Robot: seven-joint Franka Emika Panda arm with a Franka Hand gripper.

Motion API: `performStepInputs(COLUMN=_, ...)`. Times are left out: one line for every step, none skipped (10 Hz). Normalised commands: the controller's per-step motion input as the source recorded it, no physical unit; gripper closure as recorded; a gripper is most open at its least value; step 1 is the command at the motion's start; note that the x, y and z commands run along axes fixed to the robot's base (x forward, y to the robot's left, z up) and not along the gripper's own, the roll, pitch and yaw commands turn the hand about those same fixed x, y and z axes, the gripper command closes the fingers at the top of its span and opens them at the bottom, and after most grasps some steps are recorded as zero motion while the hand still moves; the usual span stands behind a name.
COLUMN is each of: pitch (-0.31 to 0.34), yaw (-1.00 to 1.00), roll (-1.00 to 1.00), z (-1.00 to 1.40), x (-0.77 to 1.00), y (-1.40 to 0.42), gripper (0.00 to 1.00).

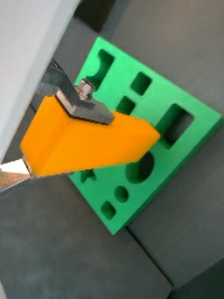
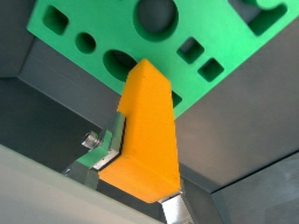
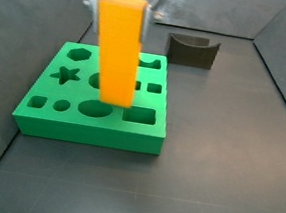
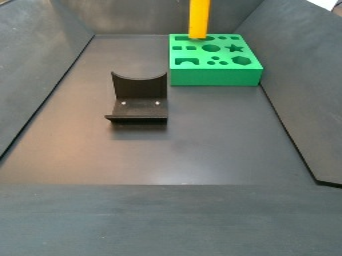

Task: Insert the rectangle object.

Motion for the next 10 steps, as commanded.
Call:
performStepInputs(pitch=0.144, yaw=-0.11, roll=0.08, z=-0.11, x=0.77, y=-0.12, gripper=1.0)
performStepInputs(pitch=0.169, yaw=0.0, roll=0.14, z=-0.13, x=0.77, y=-0.1, gripper=1.0)
performStepInputs(pitch=0.107, yaw=0.23, roll=0.08, z=-0.22, x=0.53, y=0.0, gripper=1.0)
performStepInputs(pitch=0.097, yaw=0.34, roll=0.08, z=-0.23, x=0.51, y=0.0, gripper=1.0)
performStepInputs(pitch=0.099, yaw=0.33, roll=0.09, z=-0.25, x=0.5, y=-0.03, gripper=1.0)
performStepInputs(pitch=0.109, yaw=0.29, roll=0.1, z=-0.19, x=0.45, y=-0.09, gripper=1.0)
performStepInputs(pitch=0.08, yaw=0.23, roll=0.04, z=-0.23, x=0.3, y=-0.13, gripper=1.0)
performStepInputs(pitch=0.029, yaw=0.15, roll=0.0, z=-0.27, x=0.08, y=-0.14, gripper=1.0)
performStepInputs(pitch=0.0, yaw=0.0, roll=-0.05, z=-0.24, x=0.0, y=-0.08, gripper=1.0)
performStepInputs(pitch=0.0, yaw=-0.05, roll=-0.05, z=-0.24, x=-0.05, y=-0.02, gripper=1.0)
